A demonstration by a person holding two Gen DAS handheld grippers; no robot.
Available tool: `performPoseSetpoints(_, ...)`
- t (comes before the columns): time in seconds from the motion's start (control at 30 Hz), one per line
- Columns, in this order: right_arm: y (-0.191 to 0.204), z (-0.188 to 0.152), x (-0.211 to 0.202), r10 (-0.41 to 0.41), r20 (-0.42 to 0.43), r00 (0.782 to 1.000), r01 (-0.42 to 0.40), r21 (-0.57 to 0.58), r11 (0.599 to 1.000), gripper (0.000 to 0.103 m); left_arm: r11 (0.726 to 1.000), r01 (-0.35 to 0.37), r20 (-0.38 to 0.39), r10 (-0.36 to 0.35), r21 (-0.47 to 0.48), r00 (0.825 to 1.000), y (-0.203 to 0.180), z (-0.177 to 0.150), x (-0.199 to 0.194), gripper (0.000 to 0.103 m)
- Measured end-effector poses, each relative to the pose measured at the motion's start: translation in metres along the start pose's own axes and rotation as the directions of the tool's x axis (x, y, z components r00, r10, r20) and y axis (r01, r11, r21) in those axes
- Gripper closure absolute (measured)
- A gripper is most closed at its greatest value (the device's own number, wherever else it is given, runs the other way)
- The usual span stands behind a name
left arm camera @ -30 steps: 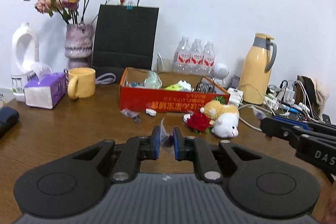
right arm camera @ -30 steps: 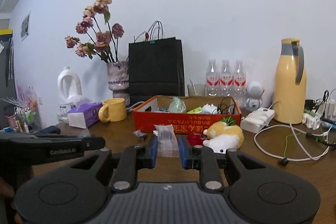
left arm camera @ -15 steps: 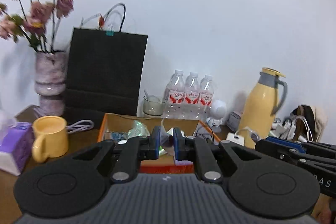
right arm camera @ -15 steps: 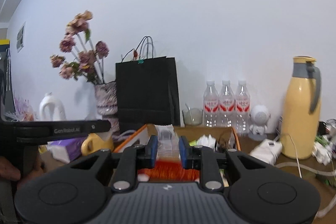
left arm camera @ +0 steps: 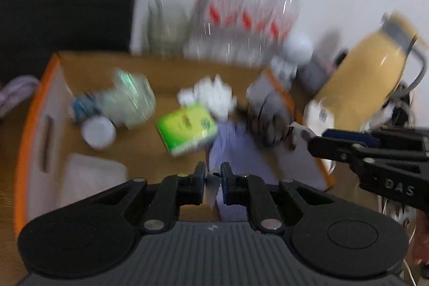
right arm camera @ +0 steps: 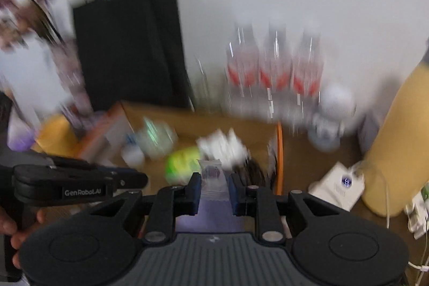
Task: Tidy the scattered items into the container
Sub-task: 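Lift both wrappers and carry them over the cardboard box, then open both grippers over the box to drop the wrappers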
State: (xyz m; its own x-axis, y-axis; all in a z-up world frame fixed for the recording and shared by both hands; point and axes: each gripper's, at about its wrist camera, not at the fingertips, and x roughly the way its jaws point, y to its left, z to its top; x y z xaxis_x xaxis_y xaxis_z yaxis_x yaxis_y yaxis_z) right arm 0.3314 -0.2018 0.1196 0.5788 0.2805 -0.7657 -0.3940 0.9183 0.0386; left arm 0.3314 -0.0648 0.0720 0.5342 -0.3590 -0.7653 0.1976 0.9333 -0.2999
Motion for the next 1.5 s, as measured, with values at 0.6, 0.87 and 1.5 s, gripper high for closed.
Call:
performPoseSetpoints(0.6, -0.007, -0.024, 0.069, 0.022, -0.352, 0.936, 0.021, 0.117, 0.993, 0.058, 0.999, -0.033, -0.152, 0.029, -0.022, 0.988, 0.019, -0.005, 0.033, 0.051)
performPoseSetpoints(0.87, -0.012, -0.015, 0.042, 0.051, -0.298, 0.953, 0.011, 0.202, 0.979, 0.036, 0.998, -0.07, -0.129, 0.068, -0.009, 0.989, 0.014, 0.01, -0.005, 0.025)
performPoseSetpoints(1.5, 0.044, -0.113, -0.066, -0.088, 0.565, 0.82, 0.032, 0.108, 0.994, 0.009, 0.943, -0.332, 0.616, 0.277, -0.027, 0.737, -0.002, -0.1, -0.116, 0.0)
